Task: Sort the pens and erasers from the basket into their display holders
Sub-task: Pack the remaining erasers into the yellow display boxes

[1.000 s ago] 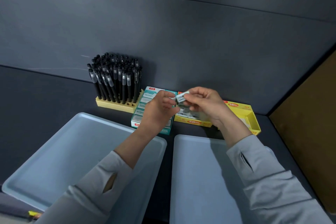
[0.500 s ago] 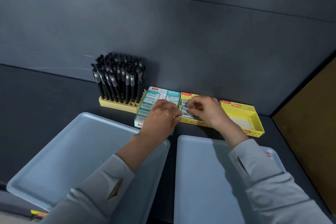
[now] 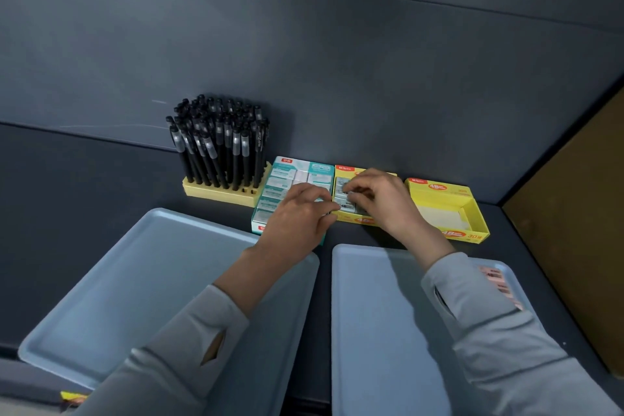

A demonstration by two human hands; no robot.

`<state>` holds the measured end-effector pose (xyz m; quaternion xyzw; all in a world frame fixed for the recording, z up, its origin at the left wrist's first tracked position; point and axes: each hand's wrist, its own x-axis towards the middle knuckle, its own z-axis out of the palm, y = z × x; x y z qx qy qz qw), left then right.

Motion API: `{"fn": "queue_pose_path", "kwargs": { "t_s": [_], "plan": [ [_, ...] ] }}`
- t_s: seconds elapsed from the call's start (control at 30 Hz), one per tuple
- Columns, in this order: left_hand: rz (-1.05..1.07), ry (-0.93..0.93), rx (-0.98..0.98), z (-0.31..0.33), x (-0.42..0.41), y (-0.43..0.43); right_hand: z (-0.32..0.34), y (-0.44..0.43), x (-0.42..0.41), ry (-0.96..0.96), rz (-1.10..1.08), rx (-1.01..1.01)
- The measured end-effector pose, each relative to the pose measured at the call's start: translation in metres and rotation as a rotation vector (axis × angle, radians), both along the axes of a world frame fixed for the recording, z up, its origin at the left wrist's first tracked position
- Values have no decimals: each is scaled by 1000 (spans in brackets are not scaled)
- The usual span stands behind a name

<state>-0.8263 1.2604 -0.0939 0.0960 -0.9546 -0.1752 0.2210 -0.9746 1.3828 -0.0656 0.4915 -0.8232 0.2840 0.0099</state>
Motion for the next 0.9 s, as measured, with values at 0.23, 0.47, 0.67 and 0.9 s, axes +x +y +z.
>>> {"fn": "queue_pose_path", "kwargs": {
  "t_s": [0.23, 0.47, 0.67, 0.9],
  "plan": [
    [1, -34, 2, 4, -3, 0, 25, 47, 27, 86, -56, -20],
    [-55, -52, 27, 29, 14, 40, 33, 141, 43, 13, -195, -89],
    [-144, -77, 138, 31, 27, 127, 21, 232, 40, -18, -361, -53],
    [-231, -80, 178, 5, 23, 247, -12, 287, 48, 3, -381, 59]
  ]
}}
